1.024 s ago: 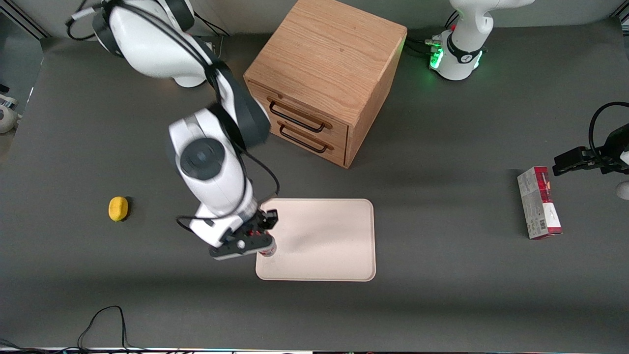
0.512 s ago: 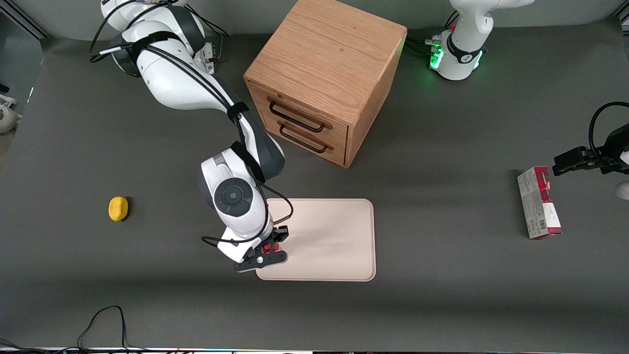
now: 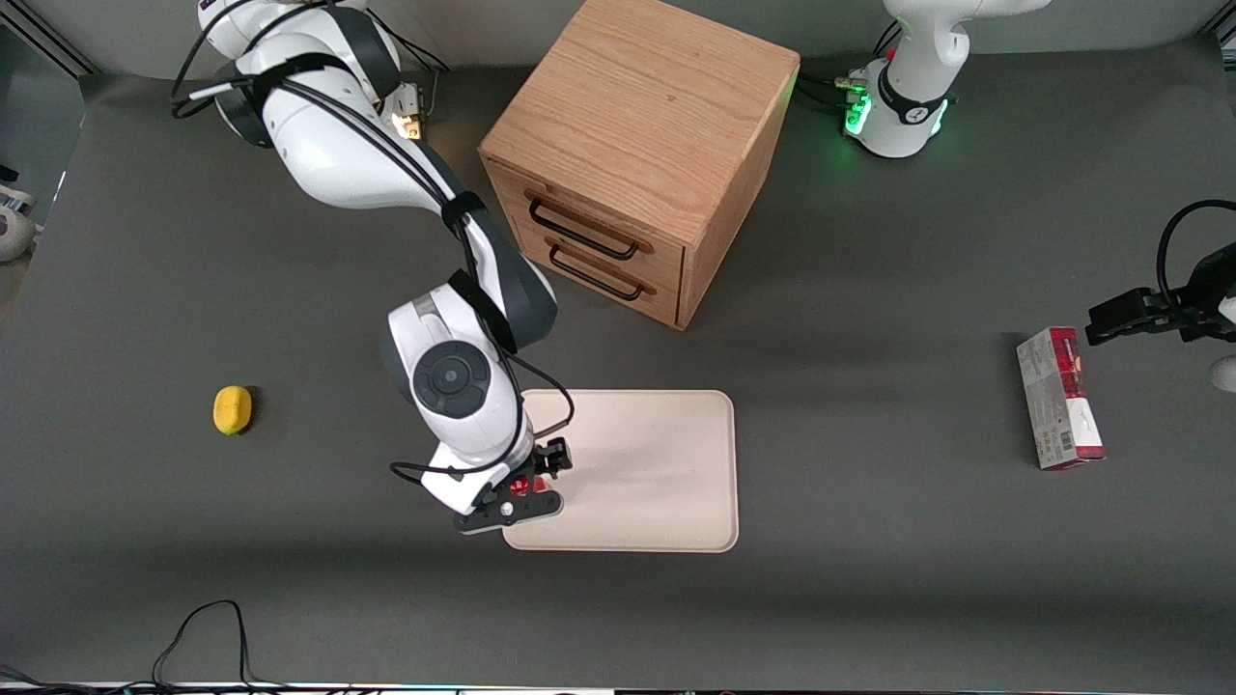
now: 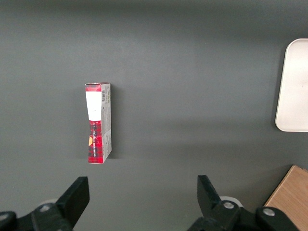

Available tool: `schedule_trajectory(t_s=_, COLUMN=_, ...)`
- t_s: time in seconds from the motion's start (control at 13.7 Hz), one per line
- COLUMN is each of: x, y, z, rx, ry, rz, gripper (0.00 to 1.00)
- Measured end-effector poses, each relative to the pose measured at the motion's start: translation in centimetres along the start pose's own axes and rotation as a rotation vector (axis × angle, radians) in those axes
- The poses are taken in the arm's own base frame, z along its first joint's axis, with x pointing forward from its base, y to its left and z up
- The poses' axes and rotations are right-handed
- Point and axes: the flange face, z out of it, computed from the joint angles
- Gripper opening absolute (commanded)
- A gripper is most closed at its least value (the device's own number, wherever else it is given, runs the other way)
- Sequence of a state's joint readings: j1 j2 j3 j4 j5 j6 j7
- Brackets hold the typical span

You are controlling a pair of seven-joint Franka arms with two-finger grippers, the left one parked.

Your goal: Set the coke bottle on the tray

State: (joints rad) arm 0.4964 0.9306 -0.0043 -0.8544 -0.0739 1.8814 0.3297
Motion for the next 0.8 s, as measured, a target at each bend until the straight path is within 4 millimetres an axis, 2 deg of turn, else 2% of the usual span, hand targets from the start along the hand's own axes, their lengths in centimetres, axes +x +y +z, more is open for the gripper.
schedule_trajectory(t_s=0.07, x=-0.1, y=0.2, z=-2.8, rx=0.001, ry=0.006, rz=0.003, gripper=1.00)
schedule_trajectory(t_s=0.22, x=-0.9, y=1.0, z=-9.6, rx=0.001, ry=0.008, rz=0.009, gripper=1.00)
schedule_trajectory(t_s=0.44, x=-3.4, y=2.3, z=-19.2, rx=0.001, ry=0.008, rz=0.015, gripper=1.00)
schedule_trajectory(t_s=0.59, x=-5.5, y=3.6, z=-23.3, rx=-0.013, ry=-0.030, rz=0.023, gripper=1.00)
schedule_trajectory(t_s=0.73, x=-6.7, y=5.6, z=-25.1, rx=-0.035, ry=-0.055, rz=0.046, gripper=1.00)
schedule_trajectory(t_s=0.8, x=-7.1, y=7.3, z=-25.5, rx=-0.046, ry=-0.065, rz=0.062, gripper=1.00)
